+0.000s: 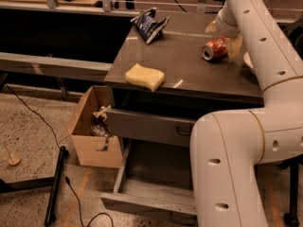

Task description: Place coke can into middle drawer

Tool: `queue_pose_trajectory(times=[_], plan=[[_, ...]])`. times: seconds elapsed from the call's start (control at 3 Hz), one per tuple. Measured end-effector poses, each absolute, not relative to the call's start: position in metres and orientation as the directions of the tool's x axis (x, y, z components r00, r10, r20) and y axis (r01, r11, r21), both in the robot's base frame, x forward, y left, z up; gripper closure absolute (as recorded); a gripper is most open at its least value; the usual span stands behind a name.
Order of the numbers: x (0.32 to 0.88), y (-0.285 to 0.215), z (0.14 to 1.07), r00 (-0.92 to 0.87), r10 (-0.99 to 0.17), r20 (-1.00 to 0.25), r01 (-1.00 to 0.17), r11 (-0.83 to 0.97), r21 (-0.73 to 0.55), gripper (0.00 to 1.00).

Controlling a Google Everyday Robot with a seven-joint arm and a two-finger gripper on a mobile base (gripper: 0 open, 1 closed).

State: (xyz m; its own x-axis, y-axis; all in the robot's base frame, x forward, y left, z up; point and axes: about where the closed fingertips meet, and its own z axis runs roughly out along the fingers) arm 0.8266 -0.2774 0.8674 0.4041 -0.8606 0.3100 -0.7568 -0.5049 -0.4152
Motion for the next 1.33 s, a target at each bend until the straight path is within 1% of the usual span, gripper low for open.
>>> queue_pose_trajectory(times=[0.67, 1.0, 1.33], plan=[[0.823, -0.279, 0.854, 0.419, -0.843, 0.337, -0.780, -0.524, -0.342, 0.71], [0.818, -0.278, 0.872, 0.394, -0.858, 0.329, -0.783, -0.501, -0.368, 0.93], [0.790, -0.292, 0.911, 0.350, -0.900, 0.262, -0.790, -0.433, -0.434, 1.00]])
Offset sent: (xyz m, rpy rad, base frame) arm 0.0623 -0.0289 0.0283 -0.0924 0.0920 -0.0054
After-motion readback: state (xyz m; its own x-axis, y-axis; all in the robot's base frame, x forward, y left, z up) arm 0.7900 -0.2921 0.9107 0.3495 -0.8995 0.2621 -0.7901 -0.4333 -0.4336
